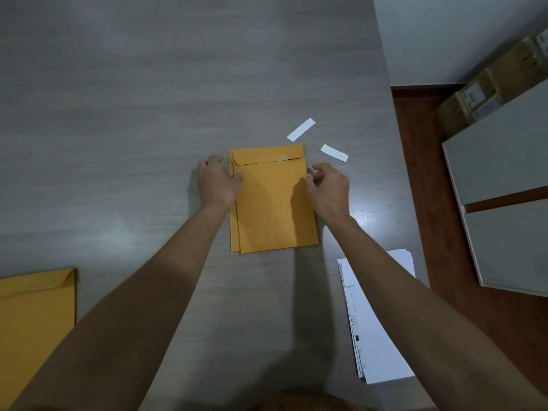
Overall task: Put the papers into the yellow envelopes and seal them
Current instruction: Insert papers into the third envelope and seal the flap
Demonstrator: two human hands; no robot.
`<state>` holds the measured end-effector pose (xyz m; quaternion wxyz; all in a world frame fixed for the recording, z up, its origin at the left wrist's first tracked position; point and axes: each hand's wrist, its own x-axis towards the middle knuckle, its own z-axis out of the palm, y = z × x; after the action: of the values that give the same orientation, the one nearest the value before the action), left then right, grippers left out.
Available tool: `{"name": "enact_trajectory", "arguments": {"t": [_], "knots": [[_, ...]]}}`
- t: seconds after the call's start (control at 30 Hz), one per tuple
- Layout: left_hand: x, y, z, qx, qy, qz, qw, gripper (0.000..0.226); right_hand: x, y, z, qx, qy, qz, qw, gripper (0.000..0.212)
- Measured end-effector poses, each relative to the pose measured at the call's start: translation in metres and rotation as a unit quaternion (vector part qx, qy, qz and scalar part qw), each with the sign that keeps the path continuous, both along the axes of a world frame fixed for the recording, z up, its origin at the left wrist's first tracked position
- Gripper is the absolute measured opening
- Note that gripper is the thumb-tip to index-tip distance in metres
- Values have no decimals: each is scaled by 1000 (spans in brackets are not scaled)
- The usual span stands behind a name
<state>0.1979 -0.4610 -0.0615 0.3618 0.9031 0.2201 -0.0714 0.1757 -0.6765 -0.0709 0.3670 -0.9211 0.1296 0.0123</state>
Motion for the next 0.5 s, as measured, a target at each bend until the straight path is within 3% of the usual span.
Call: {"name": "enact_trajectory", "arguments": {"t": [0.13, 0.23, 0.33, 0.43, 0.5], "knots": [[-19, -2, 2, -31, -1, -17, 999, 41, -7, 17, -1, 17, 38, 6, 999, 29], [-29, 0, 4, -74, -5, -22, 997, 51, -11, 21, 1, -2, 60, 31, 998, 36], [-36, 3, 11, -91, -5, -36, 995, 40, -18, 24, 7, -33, 69, 39, 996, 41], [-47, 14, 16, -81, 11, -29, 996, 59, -29, 37, 15, -91, 34, 49, 994, 40], [-62, 28, 19, -65, 6, -27, 998, 60, -43, 55, 20, -104, -7, 71, 992, 37]]}}
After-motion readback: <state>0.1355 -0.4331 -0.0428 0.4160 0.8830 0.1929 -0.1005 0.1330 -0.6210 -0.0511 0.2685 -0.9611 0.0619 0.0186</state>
